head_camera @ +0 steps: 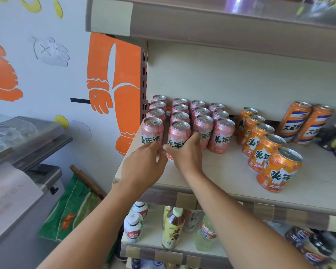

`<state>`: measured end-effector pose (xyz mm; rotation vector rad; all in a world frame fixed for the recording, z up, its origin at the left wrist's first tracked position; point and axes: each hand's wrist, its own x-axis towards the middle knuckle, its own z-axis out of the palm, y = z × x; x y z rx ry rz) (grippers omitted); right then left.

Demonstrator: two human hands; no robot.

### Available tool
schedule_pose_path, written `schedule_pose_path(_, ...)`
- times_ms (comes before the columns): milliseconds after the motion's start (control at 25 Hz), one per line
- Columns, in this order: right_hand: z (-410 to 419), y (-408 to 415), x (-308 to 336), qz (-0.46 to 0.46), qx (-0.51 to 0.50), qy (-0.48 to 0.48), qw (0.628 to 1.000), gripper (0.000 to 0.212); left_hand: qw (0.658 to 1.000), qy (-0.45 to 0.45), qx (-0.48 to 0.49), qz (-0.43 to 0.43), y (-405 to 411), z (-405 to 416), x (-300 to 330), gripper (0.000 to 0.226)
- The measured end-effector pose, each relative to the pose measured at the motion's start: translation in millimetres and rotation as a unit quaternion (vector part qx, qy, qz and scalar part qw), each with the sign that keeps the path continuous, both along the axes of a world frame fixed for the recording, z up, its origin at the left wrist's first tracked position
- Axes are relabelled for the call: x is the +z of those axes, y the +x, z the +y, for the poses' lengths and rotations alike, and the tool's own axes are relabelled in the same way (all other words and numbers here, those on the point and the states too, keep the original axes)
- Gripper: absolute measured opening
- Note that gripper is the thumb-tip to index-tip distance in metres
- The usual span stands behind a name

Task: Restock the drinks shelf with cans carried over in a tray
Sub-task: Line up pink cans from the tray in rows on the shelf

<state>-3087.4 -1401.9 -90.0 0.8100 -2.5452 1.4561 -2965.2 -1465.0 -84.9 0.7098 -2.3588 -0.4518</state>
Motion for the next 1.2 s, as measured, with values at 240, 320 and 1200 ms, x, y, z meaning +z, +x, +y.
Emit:
schedule_pose_path(240,12.0,0.5,9.0,-0.042,0.048,0.052,0.997,0.077,1.000,0.000,-0.006,-0.005,6.5,14.7,3.9,0.017)
schedule_pose_path(320,24.8,1.0,9.5,-0.048,0.065,0.081,0.993,0.083,1.000,-0.005,-0.002,0.001,13.4,22.8,6.3,0.018)
schedule_pose_path(1200,343.6,18.2,12.9,0.156,-0.135,0.177,0.962,0.058,0.970,0.007,-0.244,0.013,-53.5,240.2,2.8,0.027)
